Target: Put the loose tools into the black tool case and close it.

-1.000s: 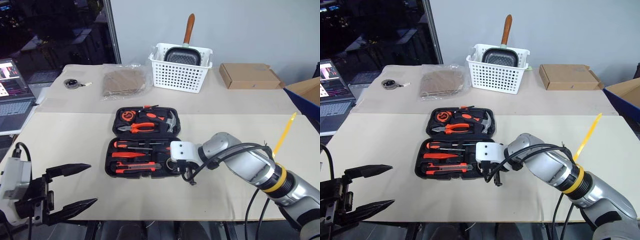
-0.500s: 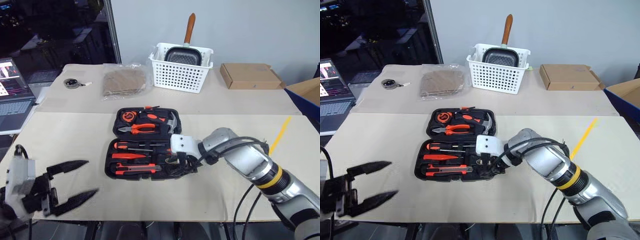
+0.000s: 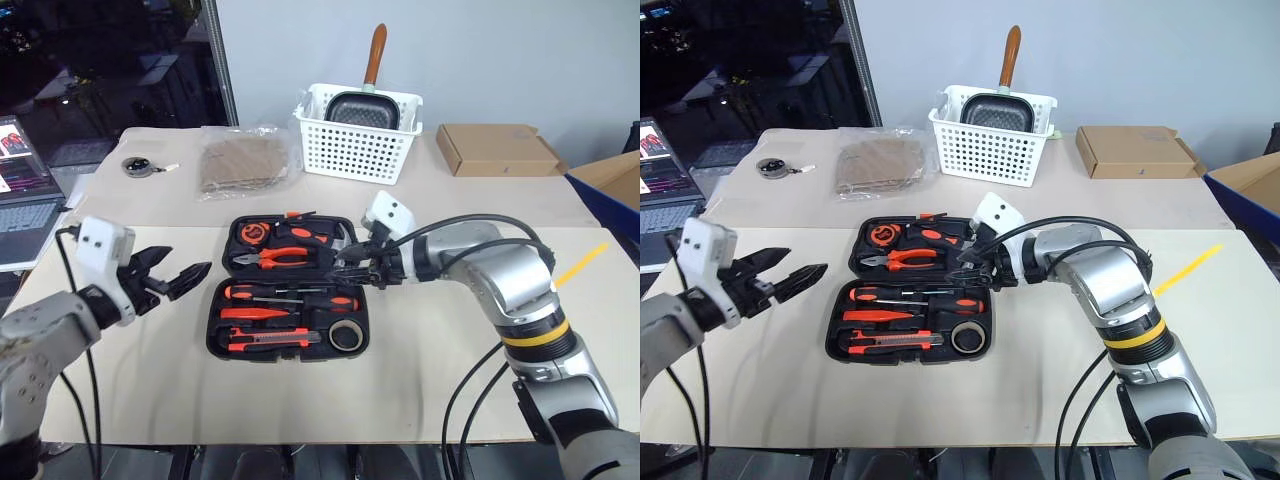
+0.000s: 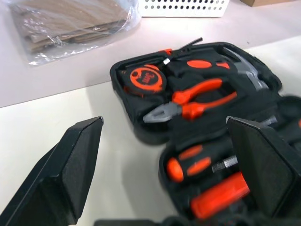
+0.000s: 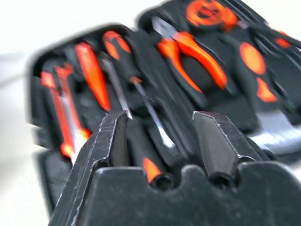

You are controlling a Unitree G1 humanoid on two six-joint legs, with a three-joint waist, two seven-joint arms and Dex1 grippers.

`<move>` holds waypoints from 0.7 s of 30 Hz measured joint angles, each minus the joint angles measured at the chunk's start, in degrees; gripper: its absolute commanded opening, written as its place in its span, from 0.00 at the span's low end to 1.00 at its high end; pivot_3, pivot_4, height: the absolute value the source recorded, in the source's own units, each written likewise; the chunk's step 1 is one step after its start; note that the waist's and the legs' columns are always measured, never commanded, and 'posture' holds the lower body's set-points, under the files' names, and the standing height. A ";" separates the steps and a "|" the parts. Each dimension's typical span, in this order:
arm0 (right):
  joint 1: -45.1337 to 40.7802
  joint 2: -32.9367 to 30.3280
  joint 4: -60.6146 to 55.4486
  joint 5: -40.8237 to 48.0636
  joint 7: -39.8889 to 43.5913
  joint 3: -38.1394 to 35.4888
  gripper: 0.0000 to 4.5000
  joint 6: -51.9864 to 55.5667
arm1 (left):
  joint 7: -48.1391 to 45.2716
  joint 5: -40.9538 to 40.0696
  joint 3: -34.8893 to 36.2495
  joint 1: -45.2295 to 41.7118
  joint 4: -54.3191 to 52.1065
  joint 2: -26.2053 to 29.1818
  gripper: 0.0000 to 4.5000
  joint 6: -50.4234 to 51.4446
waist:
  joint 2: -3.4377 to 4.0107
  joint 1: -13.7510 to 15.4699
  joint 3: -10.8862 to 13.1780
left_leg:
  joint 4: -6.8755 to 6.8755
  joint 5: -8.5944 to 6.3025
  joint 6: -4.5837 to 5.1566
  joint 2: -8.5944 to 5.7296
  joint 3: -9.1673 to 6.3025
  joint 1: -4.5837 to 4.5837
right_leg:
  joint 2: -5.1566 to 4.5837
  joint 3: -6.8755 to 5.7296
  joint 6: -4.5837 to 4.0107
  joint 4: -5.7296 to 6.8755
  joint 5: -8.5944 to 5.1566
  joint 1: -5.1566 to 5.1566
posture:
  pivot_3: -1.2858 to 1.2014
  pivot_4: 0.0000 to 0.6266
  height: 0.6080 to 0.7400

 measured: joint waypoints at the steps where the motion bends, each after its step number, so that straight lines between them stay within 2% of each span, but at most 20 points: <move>1: -0.15 1.28 1.91 -0.75 -1.94 -0.12 0.58 0.51 | 1.70 -0.12 -1.25 -2.85 2.09 -0.25 1.00 3.33 | -0.01 -0.01 0.01 | 0.01 0.02 -0.02 0.00 -0.01 0.00 | 0.02 0.00 0.00 0.02 0.00 0.00 | 0.52 0.24 1.00; 5: -5.42 7.23 13.47 -4.17 -10.43 -0.57 0.58 2.68 | 7.07 0.04 -5.61 -18.50 12.88 -2.37 1.00 15.45 | -0.09 0.16 0.08 | 0.02 0.25 -0.20 -0.08 -0.10 -0.18 | 0.15 -0.02 0.02 0.06 0.18 -0.15 | 0.52 0.24 1.00; 8: -9.37 7.59 20.45 -5.22 -12.34 -1.13 0.58 2.72 | 8.46 2.22 -9.11 -27.58 22.41 -4.28 1.00 19.76 | -0.09 0.35 0.08 | 0.02 0.25 -0.19 -0.11 -0.10 -0.20 | 0.12 -0.03 0.04 0.05 0.19 -0.13 | 0.52 0.24 1.00; 14: -16.51 9.32 36.17 -6.37 -13.11 -2.57 0.58 2.37 | 5.38 10.65 -17.00 -39.00 43.17 -5.71 1.00 16.96 | -0.08 -0.21 0.07 | 0.02 0.55 -0.70 -0.12 -0.01 -0.56 | 0.19 -0.03 0.09 0.12 0.22 -0.41 | 0.52 0.24 1.00; 19: -19.92 11.18 46.59 -7.12 -12.43 -2.63 0.58 1.15 | -0.17 15.88 -21.02 -43.34 54.57 -6.81 1.00 12.38 | -0.08 -1.02 0.07 | -0.01 0.58 -0.76 -0.11 0.01 -0.97 | 0.16 -0.09 0.11 0.17 0.22 -0.86 | 0.52 0.24 1.00; 21: -20.98 11.31 49.64 -7.34 -11.56 -2.87 0.47 -0.14 | -2.60 17.61 -21.97 -44.83 58.95 -7.38 0.88 10.52 | -0.08 -1.19 0.07 | 0.01 0.58 -0.75 -0.12 0.01 -1.01 | 0.13 -0.14 0.11 0.15 0.22 -0.87 | 0.52 0.24 1.00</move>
